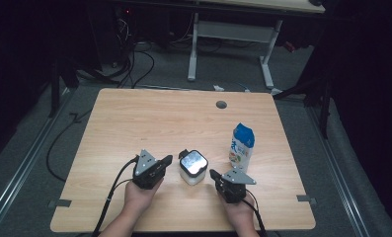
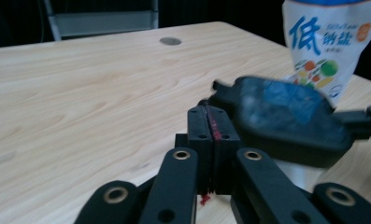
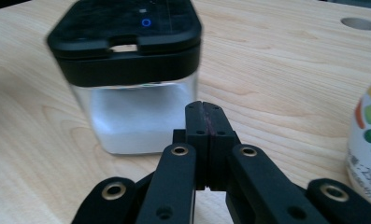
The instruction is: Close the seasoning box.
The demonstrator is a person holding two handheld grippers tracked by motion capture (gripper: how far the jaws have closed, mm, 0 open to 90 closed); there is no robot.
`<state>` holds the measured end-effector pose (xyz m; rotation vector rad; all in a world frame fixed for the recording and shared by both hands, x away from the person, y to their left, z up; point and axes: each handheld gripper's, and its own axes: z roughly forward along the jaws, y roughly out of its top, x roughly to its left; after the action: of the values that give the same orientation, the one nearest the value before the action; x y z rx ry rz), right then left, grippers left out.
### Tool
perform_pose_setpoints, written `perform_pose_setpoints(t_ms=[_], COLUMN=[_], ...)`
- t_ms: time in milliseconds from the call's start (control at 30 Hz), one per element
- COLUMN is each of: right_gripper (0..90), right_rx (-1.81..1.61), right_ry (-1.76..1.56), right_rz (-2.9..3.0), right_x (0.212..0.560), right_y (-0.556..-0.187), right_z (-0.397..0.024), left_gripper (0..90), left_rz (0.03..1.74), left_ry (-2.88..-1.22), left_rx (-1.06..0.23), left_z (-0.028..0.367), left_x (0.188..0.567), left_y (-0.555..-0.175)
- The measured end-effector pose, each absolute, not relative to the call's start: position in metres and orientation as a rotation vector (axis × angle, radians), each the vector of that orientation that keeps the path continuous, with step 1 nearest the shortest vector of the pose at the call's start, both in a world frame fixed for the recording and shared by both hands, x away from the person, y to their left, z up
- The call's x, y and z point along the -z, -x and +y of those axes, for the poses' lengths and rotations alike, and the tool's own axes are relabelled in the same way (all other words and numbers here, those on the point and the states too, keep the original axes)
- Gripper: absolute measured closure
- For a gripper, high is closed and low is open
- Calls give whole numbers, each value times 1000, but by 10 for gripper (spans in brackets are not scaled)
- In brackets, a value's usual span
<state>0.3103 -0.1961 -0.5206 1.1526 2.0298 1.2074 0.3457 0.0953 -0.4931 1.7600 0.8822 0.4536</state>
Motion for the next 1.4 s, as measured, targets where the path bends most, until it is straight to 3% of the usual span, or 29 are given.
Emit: perform_pose_setpoints(t_ms=[367,867,1100,1333,1400], right_gripper=[900,900,889,778,763], right_rx=[-1185,-1210,-1183,-1176,-1167], right_ry=[-1189,-1102,-1167,-1193,-1192], right_rz=[2032,2090,2021,1962,1952], right_x=[523,520,521,518,519], right_y=[-339,-318,-307,-295,-291], right_z=[-194,-173,-200,-225,-229], left_gripper=[896,891,800,523,505], left_rz=[879,929,939,965,985], left_ry=[-1853,-1825,-1814,-1859,-1857], left_rx=[-386,-442,-553,-626,-656], left_z=[62,73,125,183,197], left_x=[523,522,512,513,517], left_y=[-329,-357,-347,-331,-326])
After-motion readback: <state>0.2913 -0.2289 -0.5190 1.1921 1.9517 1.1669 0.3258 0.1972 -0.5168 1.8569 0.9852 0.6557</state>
